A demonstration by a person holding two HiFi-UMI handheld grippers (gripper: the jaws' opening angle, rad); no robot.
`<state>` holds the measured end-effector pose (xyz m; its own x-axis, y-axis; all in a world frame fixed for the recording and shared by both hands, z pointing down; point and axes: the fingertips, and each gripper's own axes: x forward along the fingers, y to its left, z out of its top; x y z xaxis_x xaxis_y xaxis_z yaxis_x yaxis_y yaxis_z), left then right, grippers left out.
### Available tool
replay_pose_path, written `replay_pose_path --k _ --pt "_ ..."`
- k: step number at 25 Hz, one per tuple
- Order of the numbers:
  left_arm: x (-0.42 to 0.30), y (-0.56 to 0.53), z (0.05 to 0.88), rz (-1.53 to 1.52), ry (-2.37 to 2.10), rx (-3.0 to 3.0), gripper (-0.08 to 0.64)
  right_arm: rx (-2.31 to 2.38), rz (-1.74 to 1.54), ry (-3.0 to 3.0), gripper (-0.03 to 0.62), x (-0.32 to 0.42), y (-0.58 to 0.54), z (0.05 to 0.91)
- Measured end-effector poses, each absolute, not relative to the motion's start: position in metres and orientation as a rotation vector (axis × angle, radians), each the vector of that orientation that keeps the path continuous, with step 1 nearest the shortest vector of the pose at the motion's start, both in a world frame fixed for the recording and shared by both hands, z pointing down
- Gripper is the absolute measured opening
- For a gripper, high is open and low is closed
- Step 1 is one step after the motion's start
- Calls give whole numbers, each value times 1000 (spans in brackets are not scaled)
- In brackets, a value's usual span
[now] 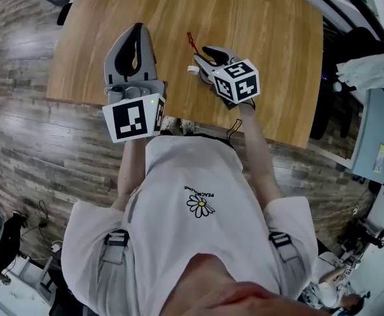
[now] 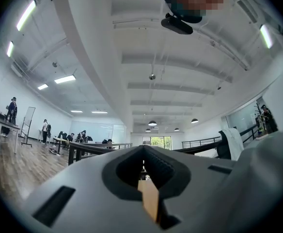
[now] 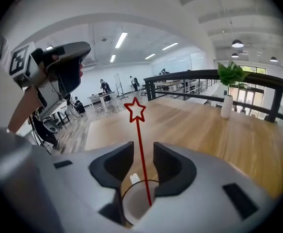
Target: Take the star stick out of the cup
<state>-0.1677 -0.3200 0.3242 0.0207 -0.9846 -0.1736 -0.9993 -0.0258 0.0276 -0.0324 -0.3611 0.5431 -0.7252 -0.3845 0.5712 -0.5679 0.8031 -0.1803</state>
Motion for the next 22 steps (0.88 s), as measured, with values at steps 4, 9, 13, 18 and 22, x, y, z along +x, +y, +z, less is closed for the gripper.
replay_pose_path --k 4,9,13,18,22 --pt "-180 -313 328 218 2155 -2152 15 688 462 -2420 107 -40 -358 556" --pt "-184 -311 331 219 2163 -2152 15 701 474 -2415 54 -41 -359 559" --pt "-188 -311 330 220 2156 -2154 15 713 469 -2413 29 -44 -360 560" --pt "-187 -309 330 222 2149 -2160 15 720 447 -2421 17 -46 -359 558" --pt "-181 -311 322 222 2117 -2171 15 762 477 -2483 12 -45 -364 535"
